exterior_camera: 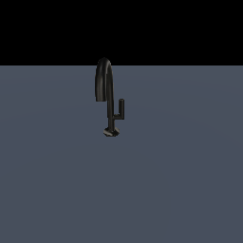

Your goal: Turn on the faucet by rotating a designated handle.

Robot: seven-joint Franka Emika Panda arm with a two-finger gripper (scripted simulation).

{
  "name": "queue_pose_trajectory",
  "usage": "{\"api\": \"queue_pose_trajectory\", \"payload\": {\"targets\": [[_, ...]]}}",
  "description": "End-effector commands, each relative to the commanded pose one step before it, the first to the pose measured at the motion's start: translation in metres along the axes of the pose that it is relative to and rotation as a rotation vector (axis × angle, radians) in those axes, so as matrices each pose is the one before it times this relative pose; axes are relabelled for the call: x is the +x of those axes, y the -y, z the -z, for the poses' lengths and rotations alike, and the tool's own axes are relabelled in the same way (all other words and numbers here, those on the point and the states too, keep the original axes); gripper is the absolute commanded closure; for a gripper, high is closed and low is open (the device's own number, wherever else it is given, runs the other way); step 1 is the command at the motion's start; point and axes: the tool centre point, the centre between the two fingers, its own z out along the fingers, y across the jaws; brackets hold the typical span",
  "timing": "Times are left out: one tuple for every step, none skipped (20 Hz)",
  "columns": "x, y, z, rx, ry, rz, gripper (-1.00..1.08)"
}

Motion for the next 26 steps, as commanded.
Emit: {"api": "queue_pose_trajectory", "payload": {"targets": [[0.0, -0.00001, 0.0, 0.0, 0.0, 0.0, 1.08], [-0.00001, 0.00029, 0.00007, 0.0, 0.0, 0.0, 1.08], [0.00055, -0.00015, -0.00014, 0.00125, 0.0012, -0.00133, 1.08], [0.00071, 0.00011, -0.0001, 0.00164, 0.00155, -0.00174, 1.08], [0.00095, 0.00022, -0.00011, 0.00221, 0.0021, -0.00235, 1.08], [0.00125, 0.00024, -0.00016, 0.00289, 0.00274, -0.00307, 1.08], [0.00153, 0.00028, -0.0002, 0.00355, 0.00337, -0.00377, 1.08], [0.0018, 0.00036, -0.00022, 0.00416, 0.00395, -0.00442, 1.08], [0.00209, 0.00039, -0.00027, 0.00484, 0.0046, -0.00514, 1.08], [0.00237, 0.00045, -0.0003, 0.0055, 0.00522, -0.00584, 1.08], [0.00266, 0.00051, -0.00034, 0.00615, 0.00584, -0.00653, 1.08], [0.00295, 0.00056, -0.00038, 0.00684, 0.00649, -0.00726, 1.08], [0.00324, 0.00063, -0.00041, 0.0075, 0.00713, -0.00797, 1.08], [0.00354, 0.00067, -0.00045, 0.0082, 0.00779, -0.00871, 1.08], [0.00384, 0.00073, -0.00049, 0.0089, 0.00845, -0.00945, 1.08], [0.00415, 0.00079, -0.00052, 0.0096, 0.00912, -0.0102, 1.08], [0.00446, 0.00084, -0.00056, 0.01033, 0.00981, -0.01097, 1.08], [0.00478, 0.0009, -0.0006, 0.01106, 0.01049, -0.01173, 1.08], [0.0051, 0.00096, -0.00064, 0.0118, 0.0112, -0.01252, 1.08], [0.00543, 0.00101, -0.00068, 0.01257, 0.01192, -0.01333, 1.08], [0.00571, 0.00107, -0.00071, 0.01322, 0.01253, -0.01401, 1.08], [0.00588, 0.0011, -0.00073, 0.01362, 0.0129, -0.01442, 1.08], [0.00594, 0.0011, -0.00074, 0.01376, 0.01303, -0.01457, 1.08], [0.00598, 0.00111, -0.00074, 0.01386, 0.01312, -0.01466, 1.08], [0.00602, 0.00112, -0.00074, 0.01396, 0.0132, -0.01475, 1.08], [0.00606, 0.00112, -0.00074, 0.01407, 0.01329, -0.01485, 1.08]]}}
